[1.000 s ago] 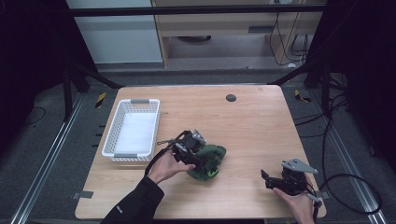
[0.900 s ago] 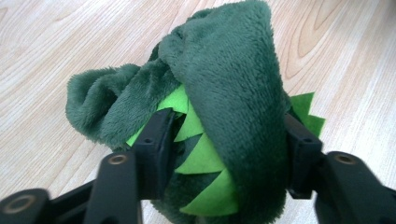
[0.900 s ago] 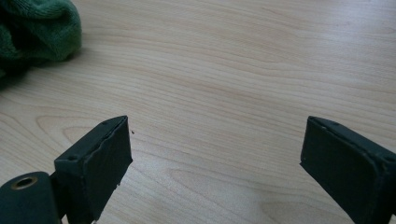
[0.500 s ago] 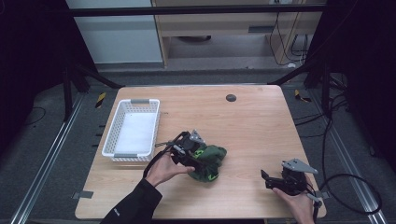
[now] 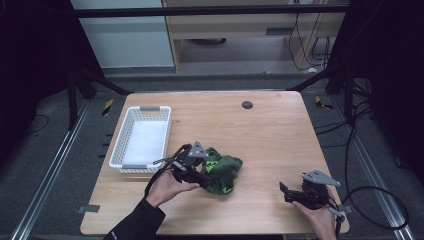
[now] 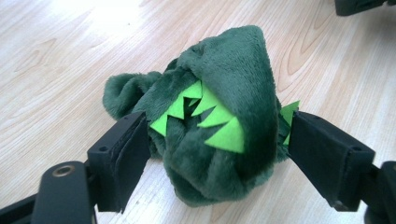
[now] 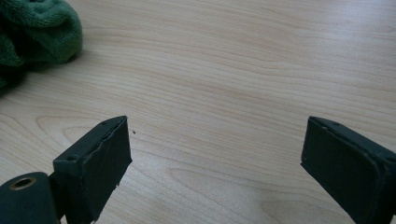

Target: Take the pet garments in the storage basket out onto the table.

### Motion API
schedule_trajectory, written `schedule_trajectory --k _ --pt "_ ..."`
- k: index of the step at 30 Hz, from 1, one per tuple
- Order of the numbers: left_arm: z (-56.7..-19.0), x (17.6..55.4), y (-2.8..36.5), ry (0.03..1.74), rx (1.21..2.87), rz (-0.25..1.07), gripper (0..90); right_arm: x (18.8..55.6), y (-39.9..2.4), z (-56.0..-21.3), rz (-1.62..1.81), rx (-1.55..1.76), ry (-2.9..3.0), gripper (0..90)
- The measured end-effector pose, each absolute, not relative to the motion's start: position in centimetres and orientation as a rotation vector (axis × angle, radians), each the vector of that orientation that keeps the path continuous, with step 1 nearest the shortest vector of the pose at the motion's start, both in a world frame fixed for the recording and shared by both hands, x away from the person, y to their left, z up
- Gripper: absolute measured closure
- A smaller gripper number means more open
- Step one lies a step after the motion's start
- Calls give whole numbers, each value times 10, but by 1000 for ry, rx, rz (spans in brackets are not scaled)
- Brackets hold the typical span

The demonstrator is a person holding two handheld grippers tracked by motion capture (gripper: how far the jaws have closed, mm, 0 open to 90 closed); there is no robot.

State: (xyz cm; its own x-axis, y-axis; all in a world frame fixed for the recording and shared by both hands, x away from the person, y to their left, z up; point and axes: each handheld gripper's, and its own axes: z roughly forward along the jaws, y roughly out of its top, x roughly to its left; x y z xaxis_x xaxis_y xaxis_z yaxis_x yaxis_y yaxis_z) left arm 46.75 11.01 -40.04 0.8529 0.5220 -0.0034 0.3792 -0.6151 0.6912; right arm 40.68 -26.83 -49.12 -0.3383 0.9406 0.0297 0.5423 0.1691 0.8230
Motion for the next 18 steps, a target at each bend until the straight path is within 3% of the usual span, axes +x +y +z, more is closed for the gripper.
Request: schedule_trajectory --k 18 --pt "-414 442 160 769 2190 339 185 407 -269 -491 1052 1398 1950 77"
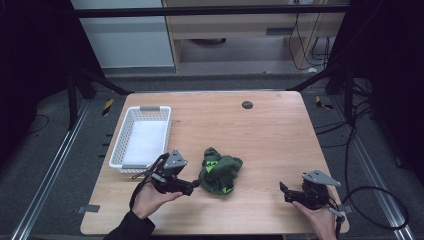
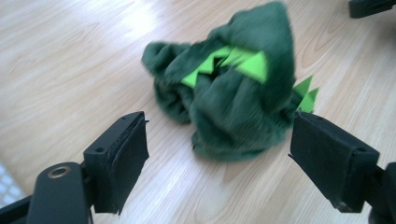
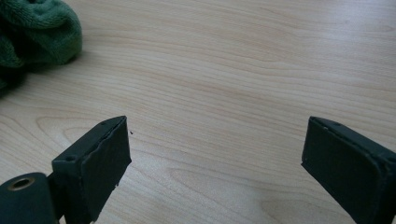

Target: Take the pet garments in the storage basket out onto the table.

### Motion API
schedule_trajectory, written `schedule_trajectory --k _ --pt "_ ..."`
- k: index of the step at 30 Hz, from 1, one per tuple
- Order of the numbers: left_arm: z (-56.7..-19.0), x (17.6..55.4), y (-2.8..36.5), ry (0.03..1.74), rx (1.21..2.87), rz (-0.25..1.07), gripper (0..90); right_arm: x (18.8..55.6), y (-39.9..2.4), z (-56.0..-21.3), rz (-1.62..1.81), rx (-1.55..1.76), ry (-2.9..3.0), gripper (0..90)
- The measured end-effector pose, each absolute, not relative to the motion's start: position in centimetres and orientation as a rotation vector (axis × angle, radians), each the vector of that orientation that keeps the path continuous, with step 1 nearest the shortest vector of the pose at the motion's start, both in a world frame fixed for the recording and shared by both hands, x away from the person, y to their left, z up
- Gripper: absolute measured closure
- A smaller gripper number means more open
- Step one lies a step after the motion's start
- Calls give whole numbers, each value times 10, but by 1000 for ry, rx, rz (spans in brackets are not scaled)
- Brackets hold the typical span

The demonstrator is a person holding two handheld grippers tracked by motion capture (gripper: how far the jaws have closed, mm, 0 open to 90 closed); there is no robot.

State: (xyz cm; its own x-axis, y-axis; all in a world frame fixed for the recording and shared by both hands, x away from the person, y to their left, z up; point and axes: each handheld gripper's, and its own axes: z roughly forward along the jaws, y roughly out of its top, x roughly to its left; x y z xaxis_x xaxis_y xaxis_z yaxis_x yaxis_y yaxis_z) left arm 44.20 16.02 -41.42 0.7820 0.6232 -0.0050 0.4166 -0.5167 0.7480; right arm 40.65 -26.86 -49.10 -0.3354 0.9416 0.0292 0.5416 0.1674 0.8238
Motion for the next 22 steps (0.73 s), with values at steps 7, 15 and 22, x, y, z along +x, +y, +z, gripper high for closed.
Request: schedule_trajectory --k 7,15,22 --pt "-423 433 182 826 2161 352 190 406 -268 -491 1054 1401 1951 76" --pt "-435 423 204 894 2163 335 190 405 -269 -491 1056 1403 1949 74" --pt "-446 420 226 976 2155 370 192 404 -270 -491 1052 1410 1951 73"
